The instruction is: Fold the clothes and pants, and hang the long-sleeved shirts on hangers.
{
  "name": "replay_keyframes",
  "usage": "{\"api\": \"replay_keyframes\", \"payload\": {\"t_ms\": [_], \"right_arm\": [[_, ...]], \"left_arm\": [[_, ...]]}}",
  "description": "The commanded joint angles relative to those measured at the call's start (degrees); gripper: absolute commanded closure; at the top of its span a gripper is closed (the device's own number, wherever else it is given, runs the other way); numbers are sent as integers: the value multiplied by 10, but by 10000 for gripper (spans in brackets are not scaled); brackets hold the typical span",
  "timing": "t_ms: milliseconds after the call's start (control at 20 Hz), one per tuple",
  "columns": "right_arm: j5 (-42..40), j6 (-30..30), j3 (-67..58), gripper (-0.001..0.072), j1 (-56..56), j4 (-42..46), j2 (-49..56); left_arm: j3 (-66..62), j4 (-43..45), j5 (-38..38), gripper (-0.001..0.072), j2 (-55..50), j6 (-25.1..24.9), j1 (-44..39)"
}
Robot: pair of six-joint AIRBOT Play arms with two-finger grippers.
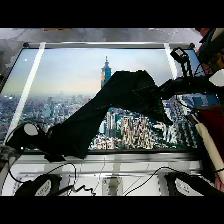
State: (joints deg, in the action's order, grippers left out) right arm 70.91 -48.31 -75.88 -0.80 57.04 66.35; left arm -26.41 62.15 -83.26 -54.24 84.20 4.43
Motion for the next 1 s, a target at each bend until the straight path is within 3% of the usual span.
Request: {"api": "replay_keyframes", "payload": {"t_ms": [0,350,400,550,650,800,950], "right_arm": [[0,0,0,679,1,0,0],[1,-11,0,679,1,0,0],[1,-11,0,679,1,0,0],[0,-11,0,679,1,0,0],[-10,-11,0,679,1,3,0],[-96,-20,0,679,1,24,0],[-229,-139,-1,680,1,92,0]], "left_arm": [[64,-75,98,9,0,-7,-11],[75,-104,278,25,-6,17,-124],[75,-104,297,64,-15,29,-136],[74,-105,304,381,-46,54,-143],[68,-111,299,666,-49,54,-140],[3,-112,299,665,-49,48,-103],[-127,-101,300,667,-50,40,-3]]}}
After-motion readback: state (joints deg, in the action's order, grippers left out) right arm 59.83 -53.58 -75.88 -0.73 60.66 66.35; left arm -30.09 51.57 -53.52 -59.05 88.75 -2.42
